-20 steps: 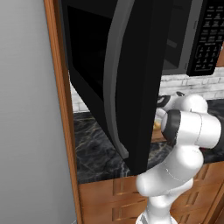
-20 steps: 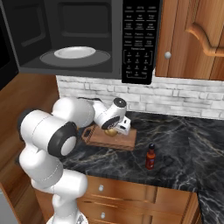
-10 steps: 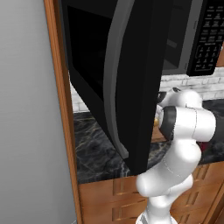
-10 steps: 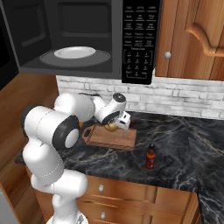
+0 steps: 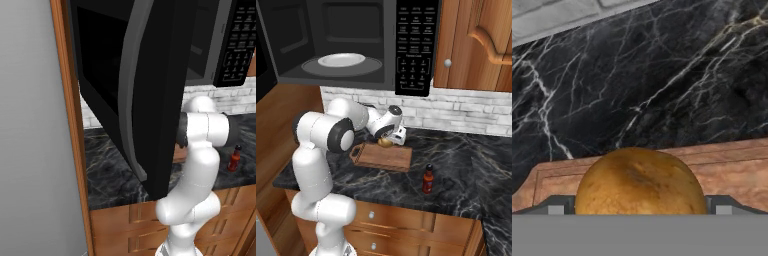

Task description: Retrieve the reheated potato from the microwave, then place the potato, cheese, and condiment on the cutting board.

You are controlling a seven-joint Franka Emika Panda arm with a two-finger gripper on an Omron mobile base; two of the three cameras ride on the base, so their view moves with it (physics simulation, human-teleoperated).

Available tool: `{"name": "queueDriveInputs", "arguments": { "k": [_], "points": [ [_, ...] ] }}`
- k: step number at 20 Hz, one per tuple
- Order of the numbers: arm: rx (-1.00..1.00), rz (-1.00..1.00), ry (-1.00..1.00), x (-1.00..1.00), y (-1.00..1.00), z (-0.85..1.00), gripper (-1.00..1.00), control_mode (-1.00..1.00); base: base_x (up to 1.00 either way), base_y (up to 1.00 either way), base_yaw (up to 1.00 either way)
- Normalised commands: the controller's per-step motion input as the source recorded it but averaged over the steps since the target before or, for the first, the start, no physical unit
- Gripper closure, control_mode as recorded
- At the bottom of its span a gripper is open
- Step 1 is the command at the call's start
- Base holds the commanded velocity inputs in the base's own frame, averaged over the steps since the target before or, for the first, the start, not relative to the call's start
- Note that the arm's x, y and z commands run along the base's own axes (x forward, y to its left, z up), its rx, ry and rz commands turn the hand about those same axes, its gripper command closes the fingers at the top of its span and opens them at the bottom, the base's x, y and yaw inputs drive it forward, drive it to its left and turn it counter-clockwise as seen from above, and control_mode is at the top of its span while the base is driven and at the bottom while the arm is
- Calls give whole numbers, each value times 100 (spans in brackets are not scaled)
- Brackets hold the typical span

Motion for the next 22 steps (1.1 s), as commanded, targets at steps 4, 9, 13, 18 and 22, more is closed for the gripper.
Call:
{"name": "queueDriveInputs", "arguments": {
  "k": [4, 9, 13, 18, 22],
  "points": [
    [0, 5, 0, -5, -7, -86, -100, -100, 0, 0, 0],
    [0, 5, 0, -21, -8, -97, -100, -100, 0, 0, 0],
    [0, 1, 0, -81, -7, -98, -100, -100, 0, 0, 0],
    [0, 0, 2, -100, -2, -100, -100, -100, 0, 0, 0],
    [0, 0, 6, -100, -1, -100, -100, -100, 0, 0, 0]
  ]
}}
